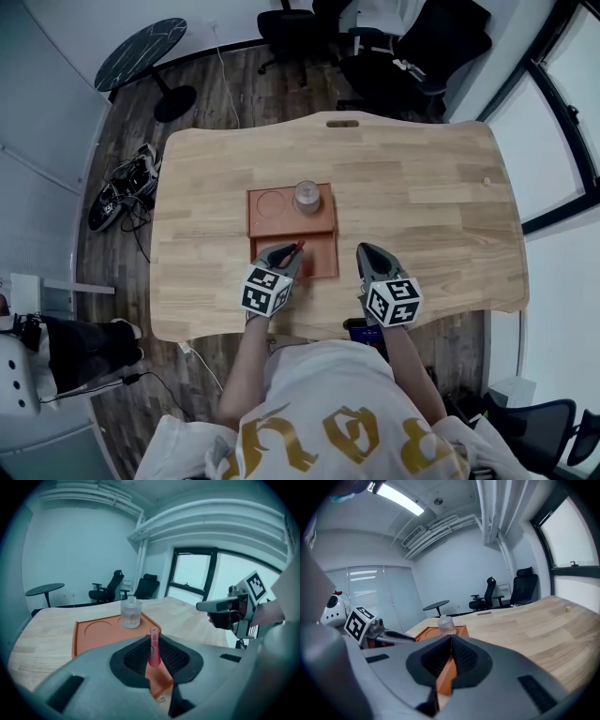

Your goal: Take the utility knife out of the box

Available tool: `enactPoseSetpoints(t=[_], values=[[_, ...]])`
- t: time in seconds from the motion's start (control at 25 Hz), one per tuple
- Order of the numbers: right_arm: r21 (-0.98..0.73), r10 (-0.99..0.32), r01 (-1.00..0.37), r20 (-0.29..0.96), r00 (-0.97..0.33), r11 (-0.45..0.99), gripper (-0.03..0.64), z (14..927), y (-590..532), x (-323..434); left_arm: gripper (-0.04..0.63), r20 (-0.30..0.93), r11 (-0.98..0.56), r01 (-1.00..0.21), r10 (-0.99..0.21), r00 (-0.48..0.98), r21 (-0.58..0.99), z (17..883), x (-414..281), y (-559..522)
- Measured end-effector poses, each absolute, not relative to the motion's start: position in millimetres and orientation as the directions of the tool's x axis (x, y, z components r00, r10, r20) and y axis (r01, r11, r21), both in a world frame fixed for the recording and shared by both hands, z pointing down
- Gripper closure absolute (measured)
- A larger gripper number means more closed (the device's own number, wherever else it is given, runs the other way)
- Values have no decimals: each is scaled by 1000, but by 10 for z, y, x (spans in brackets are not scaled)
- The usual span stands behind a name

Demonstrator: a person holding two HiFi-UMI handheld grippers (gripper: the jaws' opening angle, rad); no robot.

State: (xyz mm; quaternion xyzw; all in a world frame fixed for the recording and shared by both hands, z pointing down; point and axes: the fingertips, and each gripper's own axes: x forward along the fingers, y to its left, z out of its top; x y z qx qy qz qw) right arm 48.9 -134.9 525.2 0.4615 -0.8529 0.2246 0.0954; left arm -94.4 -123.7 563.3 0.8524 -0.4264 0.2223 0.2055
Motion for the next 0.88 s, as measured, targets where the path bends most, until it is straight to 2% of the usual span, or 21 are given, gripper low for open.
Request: enactPoseSetpoints(t=[0.16,0.44,0.88], values=[[-293,-769,-821,299,-565,490,605,5082,-1317,480,539,446,-526,-816,-688,573,238,5393,-980,-1211],[-275,-780,-829,291,-554,487,606,4960,-1270,507,540,324,-481,-837,-774,545,259,5046,-1110,-1157],[-260,-798,-837,267,-541,481,606,4852,-1194,504,539,235,-473,-855,-825,514,211,4791,-1189,-1048]])
